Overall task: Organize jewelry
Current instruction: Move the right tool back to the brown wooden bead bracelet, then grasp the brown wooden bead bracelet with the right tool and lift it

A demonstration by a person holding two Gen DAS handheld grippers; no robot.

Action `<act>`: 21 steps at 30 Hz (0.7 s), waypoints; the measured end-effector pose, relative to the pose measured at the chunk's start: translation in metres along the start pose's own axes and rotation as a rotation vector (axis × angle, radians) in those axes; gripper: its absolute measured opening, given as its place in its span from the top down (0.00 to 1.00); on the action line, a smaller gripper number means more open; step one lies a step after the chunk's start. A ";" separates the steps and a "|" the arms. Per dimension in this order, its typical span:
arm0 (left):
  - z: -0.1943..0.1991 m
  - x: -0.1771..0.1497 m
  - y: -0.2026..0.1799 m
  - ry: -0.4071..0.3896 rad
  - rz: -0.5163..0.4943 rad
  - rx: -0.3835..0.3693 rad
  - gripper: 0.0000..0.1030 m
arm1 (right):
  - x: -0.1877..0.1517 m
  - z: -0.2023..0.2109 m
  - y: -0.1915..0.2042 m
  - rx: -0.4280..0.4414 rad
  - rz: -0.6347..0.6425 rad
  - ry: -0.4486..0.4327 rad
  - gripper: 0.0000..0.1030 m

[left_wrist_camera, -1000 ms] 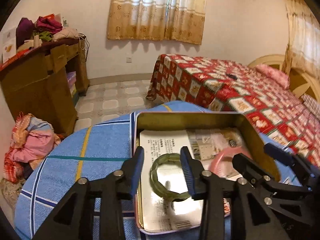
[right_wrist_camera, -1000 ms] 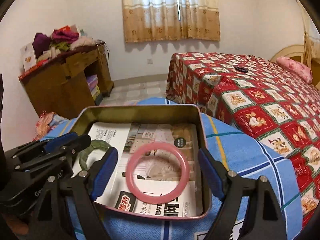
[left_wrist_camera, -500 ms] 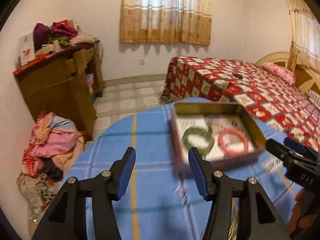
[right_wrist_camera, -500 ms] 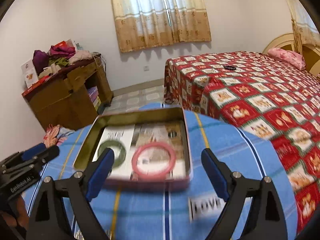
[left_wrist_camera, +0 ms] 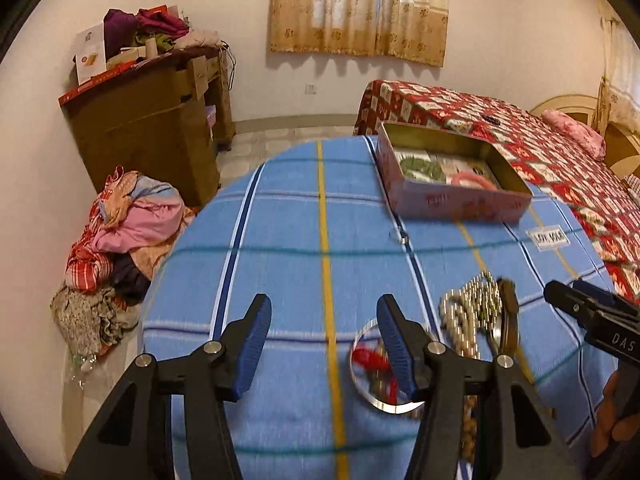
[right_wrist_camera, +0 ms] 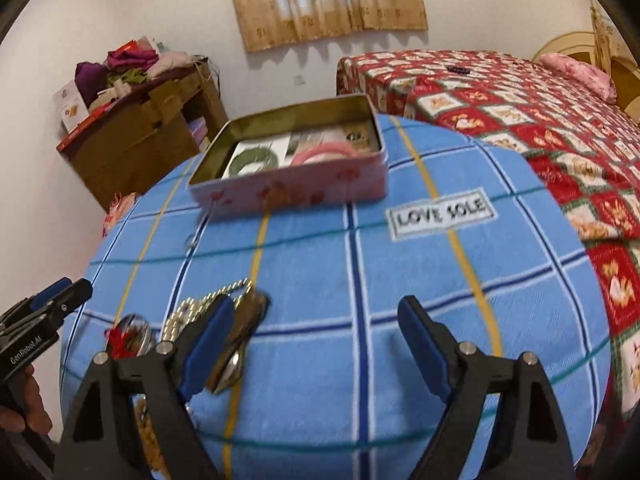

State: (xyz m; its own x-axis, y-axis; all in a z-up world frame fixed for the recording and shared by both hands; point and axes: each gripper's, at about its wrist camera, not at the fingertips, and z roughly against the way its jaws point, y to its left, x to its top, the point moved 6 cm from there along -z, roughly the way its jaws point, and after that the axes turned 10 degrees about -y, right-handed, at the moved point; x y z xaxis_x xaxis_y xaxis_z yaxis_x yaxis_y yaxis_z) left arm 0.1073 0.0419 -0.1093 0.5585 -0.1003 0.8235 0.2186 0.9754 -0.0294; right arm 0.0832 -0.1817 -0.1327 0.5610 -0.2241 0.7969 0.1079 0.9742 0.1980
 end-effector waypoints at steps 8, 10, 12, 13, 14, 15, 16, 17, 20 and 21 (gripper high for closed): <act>0.017 -0.024 0.006 0.024 -0.042 -0.006 0.46 | -0.027 0.023 0.027 0.135 0.082 0.057 0.29; 0.017 -0.029 0.009 0.038 -0.032 -0.007 0.46 | -0.036 0.029 0.040 0.190 0.113 0.080 0.29; 0.019 -0.030 0.011 0.042 -0.029 -0.013 0.46 | -0.046 0.033 0.051 0.234 0.151 0.103 0.29; 0.020 -0.032 0.012 0.044 -0.030 -0.015 0.46 | -0.052 0.034 0.058 0.253 0.180 0.115 0.29; 0.021 -0.033 0.013 0.049 -0.033 -0.017 0.46 | -0.057 0.034 0.064 0.262 0.215 0.124 0.29; 0.022 -0.033 0.014 0.051 -0.036 -0.017 0.46 | -0.062 0.033 0.069 0.266 0.244 0.134 0.29; 0.023 -0.035 0.014 0.052 -0.038 -0.018 0.46 | -0.067 0.030 0.073 0.269 0.271 0.148 0.29; 0.025 -0.036 0.014 0.053 -0.040 -0.021 0.46 | -0.074 0.026 0.077 0.268 0.298 0.168 0.29; 0.029 -0.037 0.013 0.049 -0.049 -0.035 0.46 | -0.083 0.025 0.088 0.264 0.371 0.175 0.27; 0.031 -0.037 0.011 0.048 -0.055 -0.044 0.46 | -0.085 0.025 0.091 0.269 0.393 0.180 0.29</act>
State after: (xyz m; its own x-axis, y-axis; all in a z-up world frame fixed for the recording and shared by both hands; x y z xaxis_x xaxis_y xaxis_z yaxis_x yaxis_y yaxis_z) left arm 0.0644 0.0626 -0.1230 0.5822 -0.1635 0.7965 0.2846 0.9586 -0.0112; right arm 0.0251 -0.0751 -0.1683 0.6520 0.1893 0.7342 -0.3421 0.9376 0.0620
